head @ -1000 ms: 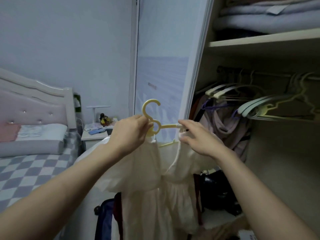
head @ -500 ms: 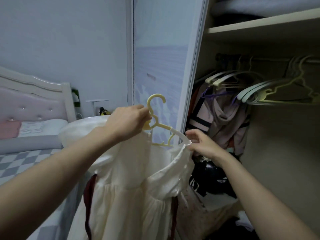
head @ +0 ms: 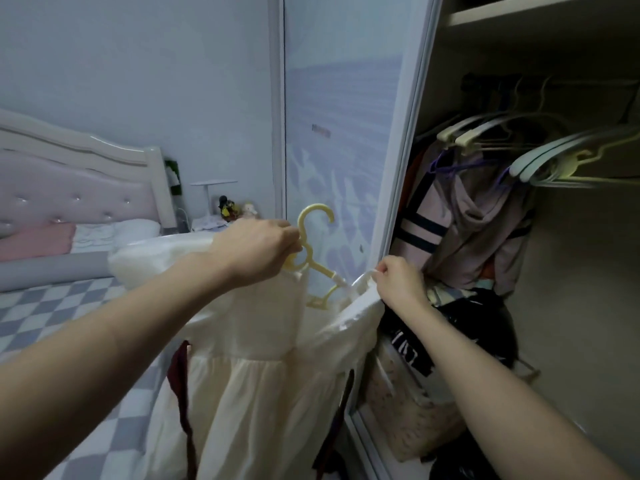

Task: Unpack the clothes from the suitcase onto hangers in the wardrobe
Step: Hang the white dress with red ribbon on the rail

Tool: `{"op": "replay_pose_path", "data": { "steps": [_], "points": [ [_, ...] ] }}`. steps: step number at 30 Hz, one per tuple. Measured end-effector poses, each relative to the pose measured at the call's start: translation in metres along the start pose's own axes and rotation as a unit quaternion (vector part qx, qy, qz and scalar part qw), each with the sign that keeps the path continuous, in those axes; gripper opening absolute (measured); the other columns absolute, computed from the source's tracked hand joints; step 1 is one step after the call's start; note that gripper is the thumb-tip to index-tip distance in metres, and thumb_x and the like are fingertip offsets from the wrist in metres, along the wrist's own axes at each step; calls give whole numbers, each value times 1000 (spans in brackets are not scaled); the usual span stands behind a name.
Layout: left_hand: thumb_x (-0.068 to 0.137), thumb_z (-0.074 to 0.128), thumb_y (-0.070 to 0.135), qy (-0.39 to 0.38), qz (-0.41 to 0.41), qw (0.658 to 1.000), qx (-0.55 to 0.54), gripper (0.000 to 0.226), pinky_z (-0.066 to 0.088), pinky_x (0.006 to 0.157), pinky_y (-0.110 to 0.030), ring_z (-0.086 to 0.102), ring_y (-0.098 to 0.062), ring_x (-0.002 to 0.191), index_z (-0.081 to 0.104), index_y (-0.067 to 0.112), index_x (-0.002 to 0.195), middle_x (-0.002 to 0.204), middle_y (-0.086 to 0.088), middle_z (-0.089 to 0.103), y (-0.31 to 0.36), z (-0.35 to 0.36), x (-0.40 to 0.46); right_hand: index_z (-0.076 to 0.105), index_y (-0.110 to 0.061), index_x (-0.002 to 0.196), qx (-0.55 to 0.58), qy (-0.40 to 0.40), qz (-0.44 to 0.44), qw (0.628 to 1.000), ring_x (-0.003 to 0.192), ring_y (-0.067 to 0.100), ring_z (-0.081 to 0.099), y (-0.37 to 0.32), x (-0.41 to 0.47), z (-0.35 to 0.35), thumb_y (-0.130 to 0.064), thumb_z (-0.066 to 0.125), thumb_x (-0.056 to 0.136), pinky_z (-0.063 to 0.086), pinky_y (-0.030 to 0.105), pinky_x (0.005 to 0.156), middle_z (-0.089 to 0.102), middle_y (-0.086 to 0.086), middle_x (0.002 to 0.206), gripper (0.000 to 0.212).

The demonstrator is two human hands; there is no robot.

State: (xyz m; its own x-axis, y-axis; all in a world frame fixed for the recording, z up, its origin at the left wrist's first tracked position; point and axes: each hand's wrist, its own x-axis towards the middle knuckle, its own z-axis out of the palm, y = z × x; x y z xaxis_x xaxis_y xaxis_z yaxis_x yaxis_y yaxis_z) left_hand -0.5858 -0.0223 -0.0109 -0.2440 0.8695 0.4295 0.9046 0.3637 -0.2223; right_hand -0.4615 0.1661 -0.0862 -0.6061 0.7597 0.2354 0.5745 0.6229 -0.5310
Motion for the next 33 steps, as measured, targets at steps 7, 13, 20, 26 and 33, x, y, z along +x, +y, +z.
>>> {"op": "replay_pose_path", "data": {
  "steps": [7, 13, 20, 26, 33],
  "points": [
    [96, 44, 22, 127, -114, 984, -57, 23, 29, 55, -34, 57, -38, 76, 59, 5, 94, 93, -15, 60, 2, 13, 6, 53, -31, 56, 84, -15, -211, 974, 113, 19, 49, -46, -12, -25, -18, 61, 80, 36, 33, 95, 59, 1, 108, 28],
    [89, 32, 40, 188, -47, 974, -121, 45, 30, 44, -26, 55, -35, 51, 57, 5, 74, 69, -10, 58, -4, 14, 7, 55, -25, 92, 245, -120, -187, 944, 95, 6, 53, -33, 6, -49, -11, 49, 94, 38, 22, 85, 58, -10, 95, 15],
    [79, 13, 60, 179, -83, 954, -228, 65, 33, 59, -32, 56, -26, 72, 48, 15, 109, 81, -1, 61, -6, 17, 11, 64, -7, 83, 139, 14, -194, 971, 75, 18, 55, -15, 17, -76, -6, 55, 88, 35, 19, 62, 62, 6, 76, 9],
    [89, 27, 50, 163, -112, 961, -196, 49, 31, 57, -32, 53, -27, 68, 52, 9, 83, 71, -5, 57, -19, 21, 6, 62, -16, 80, 190, 27, -155, 969, 57, -3, 48, 3, 20, -99, -4, 54, 88, 35, 10, 56, 53, -9, 63, 17],
    [87, 42, 11, 180, -180, 952, -171, 24, 34, 75, -37, 54, -36, 92, 62, 2, 93, 97, -16, 62, -22, 21, 18, 66, -10, 87, 204, 79, -122, 968, 61, 5, 45, 21, 12, -119, -4, 54, 88, 33, 9, 54, 54, -4, 66, 14]
  ]
}}
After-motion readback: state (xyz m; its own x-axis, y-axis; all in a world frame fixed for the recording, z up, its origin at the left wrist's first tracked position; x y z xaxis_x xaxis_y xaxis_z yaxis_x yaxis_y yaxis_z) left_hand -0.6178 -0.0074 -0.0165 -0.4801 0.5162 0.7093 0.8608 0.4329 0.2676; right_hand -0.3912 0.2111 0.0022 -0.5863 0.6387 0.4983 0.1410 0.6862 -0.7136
